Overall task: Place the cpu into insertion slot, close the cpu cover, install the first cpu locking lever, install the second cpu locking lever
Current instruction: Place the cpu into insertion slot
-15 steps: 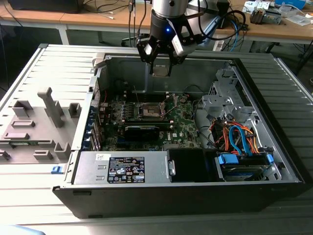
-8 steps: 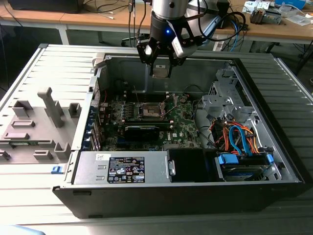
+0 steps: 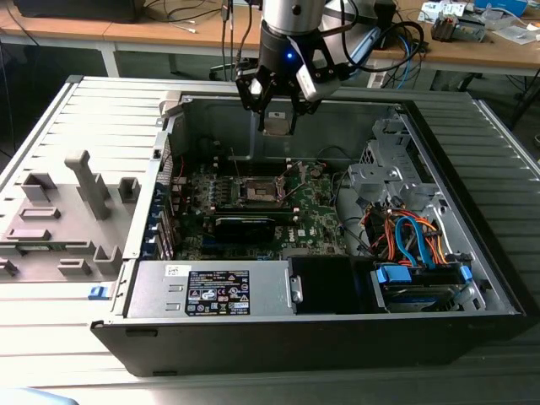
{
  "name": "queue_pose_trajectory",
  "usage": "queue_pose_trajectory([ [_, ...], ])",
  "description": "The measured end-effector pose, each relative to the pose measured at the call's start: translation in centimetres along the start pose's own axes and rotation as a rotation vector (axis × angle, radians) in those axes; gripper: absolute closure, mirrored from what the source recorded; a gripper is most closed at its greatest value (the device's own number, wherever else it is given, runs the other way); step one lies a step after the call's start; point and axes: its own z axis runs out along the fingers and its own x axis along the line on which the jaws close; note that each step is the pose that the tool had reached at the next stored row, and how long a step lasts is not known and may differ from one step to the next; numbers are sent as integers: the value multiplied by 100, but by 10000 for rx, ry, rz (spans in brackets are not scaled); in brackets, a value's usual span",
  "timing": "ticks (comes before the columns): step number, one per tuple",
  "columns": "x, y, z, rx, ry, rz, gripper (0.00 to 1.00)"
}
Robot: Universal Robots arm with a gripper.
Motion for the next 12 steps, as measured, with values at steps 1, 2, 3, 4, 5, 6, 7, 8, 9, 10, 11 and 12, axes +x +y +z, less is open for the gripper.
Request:
queue_pose_trajectory([
  [1,0,-2,0,0,0,0,45],
  [2,0,-4,2,0,0,1,45],
  [3,0,-7,3,0,0,0,45],
  [4,0,-8,4,0,0,0,45],
  [5,0,-10,4,0,0,0,45],
  [6,0,-12,5,0,0,0,45],
  [7,0,-13,6,0,-1,1,45],
  [8,0,-14,6,0,0,0,45],
  [9,0,-15,7,0,0,0,45],
  [10,0,-17,8,0,0,0,45],
  [11,0,-19,9,0,0,0,45],
  [12,0,-22,12,0,0,0,45],
])
